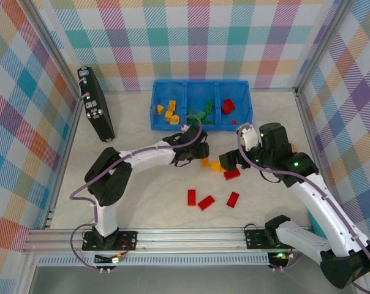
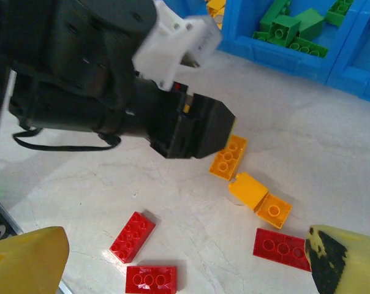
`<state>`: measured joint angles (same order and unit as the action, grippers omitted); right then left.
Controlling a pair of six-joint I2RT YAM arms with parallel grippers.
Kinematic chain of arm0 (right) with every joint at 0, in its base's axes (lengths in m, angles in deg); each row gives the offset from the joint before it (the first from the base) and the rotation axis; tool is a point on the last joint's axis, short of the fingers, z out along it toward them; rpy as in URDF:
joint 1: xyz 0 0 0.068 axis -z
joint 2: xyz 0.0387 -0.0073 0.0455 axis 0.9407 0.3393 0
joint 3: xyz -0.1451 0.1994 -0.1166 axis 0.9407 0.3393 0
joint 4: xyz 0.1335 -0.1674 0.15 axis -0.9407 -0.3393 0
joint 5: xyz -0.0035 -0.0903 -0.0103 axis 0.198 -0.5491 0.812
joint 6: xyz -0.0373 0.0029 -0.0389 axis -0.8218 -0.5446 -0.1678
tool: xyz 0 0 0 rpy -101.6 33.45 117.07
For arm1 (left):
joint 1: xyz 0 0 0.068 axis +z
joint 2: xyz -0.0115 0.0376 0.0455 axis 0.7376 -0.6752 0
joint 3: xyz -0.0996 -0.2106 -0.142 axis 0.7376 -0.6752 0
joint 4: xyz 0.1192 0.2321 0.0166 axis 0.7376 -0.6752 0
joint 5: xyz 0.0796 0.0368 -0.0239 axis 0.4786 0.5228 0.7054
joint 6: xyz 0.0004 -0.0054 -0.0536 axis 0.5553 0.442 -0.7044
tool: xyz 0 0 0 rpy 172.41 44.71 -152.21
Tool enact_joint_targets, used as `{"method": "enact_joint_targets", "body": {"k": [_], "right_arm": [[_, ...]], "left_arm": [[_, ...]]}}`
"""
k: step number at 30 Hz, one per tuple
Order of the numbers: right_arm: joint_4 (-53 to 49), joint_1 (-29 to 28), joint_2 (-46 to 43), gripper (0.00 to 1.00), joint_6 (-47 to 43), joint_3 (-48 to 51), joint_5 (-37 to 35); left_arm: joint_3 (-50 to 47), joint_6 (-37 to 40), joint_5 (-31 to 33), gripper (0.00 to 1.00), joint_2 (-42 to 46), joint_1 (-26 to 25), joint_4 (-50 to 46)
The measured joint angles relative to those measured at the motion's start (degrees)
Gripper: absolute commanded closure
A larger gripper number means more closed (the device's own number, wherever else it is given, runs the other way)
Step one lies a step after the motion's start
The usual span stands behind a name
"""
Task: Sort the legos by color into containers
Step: Pick up the lego from the center of the table.
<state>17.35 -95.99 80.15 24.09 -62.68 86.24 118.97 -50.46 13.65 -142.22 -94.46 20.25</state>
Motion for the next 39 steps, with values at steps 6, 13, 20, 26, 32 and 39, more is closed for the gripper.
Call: {"method": "enact_joint_targets", "body": {"k": [6, 13, 20, 26, 32, 39], "right_arm": [[0.02, 0.0, -0.42, 0.01, 0.13, 1.84, 0.42], [1.29, 0.0, -0.39, 0.01, 0.22, 2.32, 1.38], [1.36, 0.0, -0.37, 0.01, 0.2, 2.32, 1.51], [1.68, 0.0, -0.37, 0.01, 0.17, 2.32, 1.46], [1.68, 0.0, -0.37, 0.01, 0.15, 2.32, 1.4], [1.66, 0.28, -0.37, 0.01, 0.15, 2.32, 1.03]], "left_arm": [[0.61, -1.73, -0.15, 0.44, -4.37, -1.07, 0.24], [1.53, -3.26, -0.17, 0.44, -7.34, -1.16, 1.09], [4.59, -3.39, -0.15, 0.54, -9.57, -1.33, 1.33], [5.22, -3.78, -0.33, 0.69, -10.1, -1.38, 1.55], [5.31, -3.69, -0.13, 0.78, -10.03, -1.38, 1.55], [4.2, -0.74, 3.19, 0.8, -6.21, -0.48, -4.13]]}}
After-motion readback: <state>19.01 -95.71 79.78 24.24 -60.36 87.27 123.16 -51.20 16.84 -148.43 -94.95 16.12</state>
